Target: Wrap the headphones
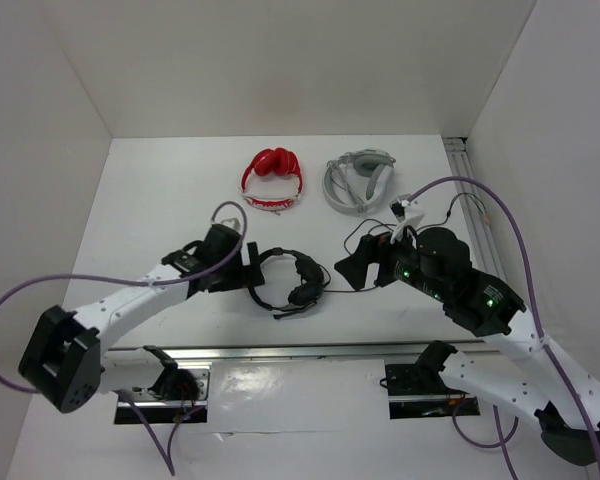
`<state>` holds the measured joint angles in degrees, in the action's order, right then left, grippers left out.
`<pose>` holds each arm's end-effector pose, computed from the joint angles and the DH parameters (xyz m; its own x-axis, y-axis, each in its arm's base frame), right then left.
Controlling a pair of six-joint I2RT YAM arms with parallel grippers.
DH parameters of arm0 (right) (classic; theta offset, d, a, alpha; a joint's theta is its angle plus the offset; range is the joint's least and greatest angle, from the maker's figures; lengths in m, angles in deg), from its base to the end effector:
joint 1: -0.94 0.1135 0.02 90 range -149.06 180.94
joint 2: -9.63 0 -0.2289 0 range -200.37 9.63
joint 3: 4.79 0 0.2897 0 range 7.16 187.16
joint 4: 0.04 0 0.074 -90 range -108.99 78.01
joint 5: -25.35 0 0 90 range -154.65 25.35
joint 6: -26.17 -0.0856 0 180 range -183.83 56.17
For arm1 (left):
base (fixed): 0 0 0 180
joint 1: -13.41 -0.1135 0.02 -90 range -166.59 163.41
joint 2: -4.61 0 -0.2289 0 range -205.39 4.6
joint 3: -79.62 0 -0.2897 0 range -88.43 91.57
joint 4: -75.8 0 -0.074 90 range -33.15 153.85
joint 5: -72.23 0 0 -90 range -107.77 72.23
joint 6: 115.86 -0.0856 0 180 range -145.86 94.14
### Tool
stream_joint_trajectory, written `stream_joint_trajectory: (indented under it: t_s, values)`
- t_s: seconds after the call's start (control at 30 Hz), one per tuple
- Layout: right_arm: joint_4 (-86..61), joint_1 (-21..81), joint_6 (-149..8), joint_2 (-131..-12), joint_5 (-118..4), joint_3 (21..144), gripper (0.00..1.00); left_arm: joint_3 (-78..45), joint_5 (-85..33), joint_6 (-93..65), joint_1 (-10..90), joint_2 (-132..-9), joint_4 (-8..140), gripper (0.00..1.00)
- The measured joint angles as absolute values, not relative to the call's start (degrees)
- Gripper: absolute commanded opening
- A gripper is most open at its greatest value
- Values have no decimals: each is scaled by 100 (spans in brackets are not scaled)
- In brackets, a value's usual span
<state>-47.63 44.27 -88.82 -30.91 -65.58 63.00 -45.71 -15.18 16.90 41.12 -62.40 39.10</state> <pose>0.1852 0.1728 0.3395 -0.5143 0.0955 -0.8522 -0.5050 0.7695 0.3910 0.2835 -0.1445 0.1418 -0.7884 -0.3520 -0.5045 -0.1321 0.8979 -0.4200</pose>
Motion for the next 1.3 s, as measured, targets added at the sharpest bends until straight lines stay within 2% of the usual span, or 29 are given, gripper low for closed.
stream_joint_trajectory:
  t_s: [0.1, 0.33, 0.43, 0.5, 0.6, 0.67, 0.73, 1.1, 1.17, 1.3]
  values:
    - [-4748, 4422, -8864, -3158, -6475, 6298, 100, -4541, -1116, 1937, 4807, -6867, 4111, 100]
    - [-4759, 4418, -8799, -2850, -6444, 6284, 100, -4215, -135, 2200, 5047, -7702, 4201, 100]
    - [-4761, 4418, -8768, -2719, -6462, 6284, 100, -4051, 119, 2250, 5091, -7910, 4218, 92]
    - [-4763, 4418, -8744, -2693, -6471, 6284, 100, -3975, 241, 2278, 5108, -8152, 4271, 76]
    - [-4767, 4418, -8722, -2693, -6484, 6284, 100, -3979, 344, 2355, 5108, -8474, 4299, 76]
    - [-4787, 4418, -8711, -2686, -6484, 6284, 100, -4025, 368, 2383, 5119, -8543, 4312, 72]
    - [-4813, 4418, -8709, -2675, -6484, 6284, 100, -4049, 407, 2407, 5130, -8543, 4351, 61]
    - [-4822, 4418, -8709, -2511, -6486, 6284, 100, -4073, 613, 2364, 5152, -8668, 4749, 59]
    - [-4822, 4418, -8709, -2487, -6486, 6284, 100, -4029, 652, 2357, 5157, -8725, 4817, 48]
    - [-4844, 4418, -8709, -2479, -6488, 6284, 100, -3975, 672, 2326, 5157, -8799, 4920, 32]
